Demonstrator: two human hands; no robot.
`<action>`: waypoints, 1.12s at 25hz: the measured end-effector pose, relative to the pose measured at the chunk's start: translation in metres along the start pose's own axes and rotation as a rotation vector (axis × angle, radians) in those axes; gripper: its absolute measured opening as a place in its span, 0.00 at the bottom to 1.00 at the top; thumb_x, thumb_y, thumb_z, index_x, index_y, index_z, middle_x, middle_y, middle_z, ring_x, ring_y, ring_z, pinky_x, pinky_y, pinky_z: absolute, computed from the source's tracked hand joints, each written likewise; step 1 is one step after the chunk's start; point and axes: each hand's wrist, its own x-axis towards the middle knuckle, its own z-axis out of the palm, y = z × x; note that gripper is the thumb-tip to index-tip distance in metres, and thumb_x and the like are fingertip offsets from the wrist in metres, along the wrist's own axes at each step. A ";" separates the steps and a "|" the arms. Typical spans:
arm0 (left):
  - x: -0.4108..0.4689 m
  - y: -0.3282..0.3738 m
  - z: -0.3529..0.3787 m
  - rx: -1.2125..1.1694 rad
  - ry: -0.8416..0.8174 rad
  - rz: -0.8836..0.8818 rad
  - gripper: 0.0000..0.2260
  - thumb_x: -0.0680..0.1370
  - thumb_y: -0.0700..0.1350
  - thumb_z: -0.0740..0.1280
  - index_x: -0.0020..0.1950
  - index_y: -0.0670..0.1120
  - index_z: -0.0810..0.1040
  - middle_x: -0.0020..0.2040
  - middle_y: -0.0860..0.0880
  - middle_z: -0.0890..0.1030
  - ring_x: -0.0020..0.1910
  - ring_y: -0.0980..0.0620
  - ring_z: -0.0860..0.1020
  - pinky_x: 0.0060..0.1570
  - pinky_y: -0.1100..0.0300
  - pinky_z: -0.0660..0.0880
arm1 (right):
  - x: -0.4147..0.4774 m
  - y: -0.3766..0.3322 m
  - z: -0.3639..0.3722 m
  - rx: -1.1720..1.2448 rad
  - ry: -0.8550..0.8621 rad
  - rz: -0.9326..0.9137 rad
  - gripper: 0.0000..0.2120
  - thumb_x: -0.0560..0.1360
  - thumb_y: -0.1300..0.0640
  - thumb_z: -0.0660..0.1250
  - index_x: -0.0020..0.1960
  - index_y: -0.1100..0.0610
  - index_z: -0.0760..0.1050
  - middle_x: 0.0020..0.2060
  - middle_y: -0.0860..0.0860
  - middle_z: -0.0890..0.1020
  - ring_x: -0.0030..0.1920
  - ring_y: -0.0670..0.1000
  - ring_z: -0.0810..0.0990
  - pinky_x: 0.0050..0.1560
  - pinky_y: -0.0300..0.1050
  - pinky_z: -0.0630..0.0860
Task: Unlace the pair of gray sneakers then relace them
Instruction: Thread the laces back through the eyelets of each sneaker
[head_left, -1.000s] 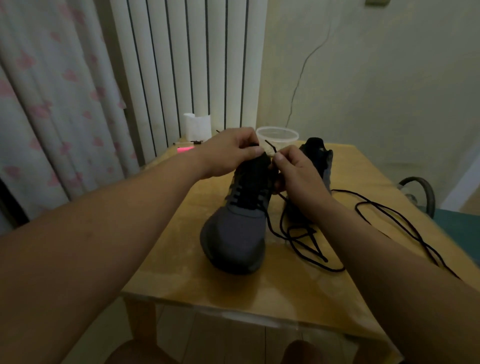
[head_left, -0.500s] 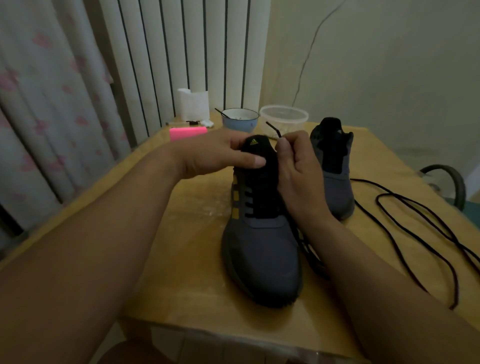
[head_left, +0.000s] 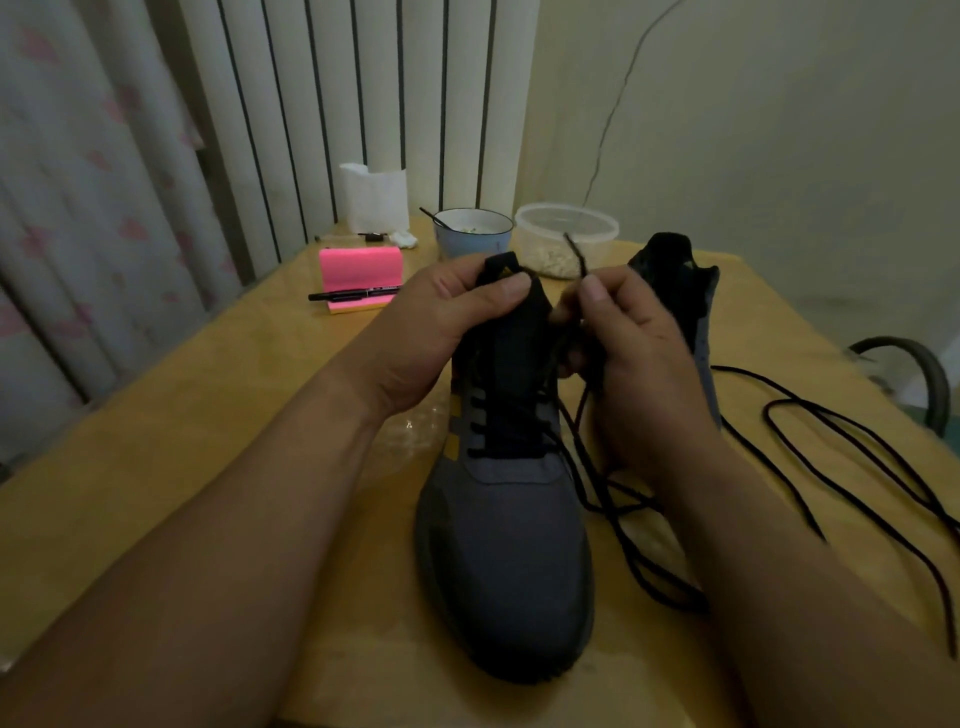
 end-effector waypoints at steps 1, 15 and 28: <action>0.001 0.000 -0.001 0.005 0.002 -0.006 0.13 0.85 0.43 0.64 0.66 0.38 0.80 0.57 0.42 0.85 0.58 0.44 0.83 0.62 0.50 0.79 | 0.003 -0.004 -0.006 0.058 -0.008 0.024 0.08 0.87 0.57 0.59 0.55 0.57 0.76 0.45 0.51 0.82 0.37 0.48 0.75 0.41 0.44 0.77; -0.003 0.002 -0.006 0.129 0.043 -0.010 0.15 0.85 0.44 0.65 0.66 0.35 0.79 0.56 0.40 0.83 0.58 0.43 0.82 0.64 0.46 0.77 | -0.013 -0.036 -0.036 -0.549 -0.381 -0.057 0.03 0.78 0.51 0.72 0.46 0.47 0.84 0.32 0.59 0.77 0.29 0.51 0.71 0.32 0.41 0.70; -0.004 0.003 -0.006 0.166 0.046 0.007 0.15 0.85 0.44 0.65 0.64 0.34 0.78 0.56 0.36 0.83 0.57 0.43 0.83 0.62 0.46 0.78 | -0.014 -0.038 -0.039 -0.583 -0.471 -0.090 0.04 0.78 0.52 0.71 0.46 0.46 0.84 0.31 0.55 0.78 0.30 0.55 0.73 0.31 0.44 0.70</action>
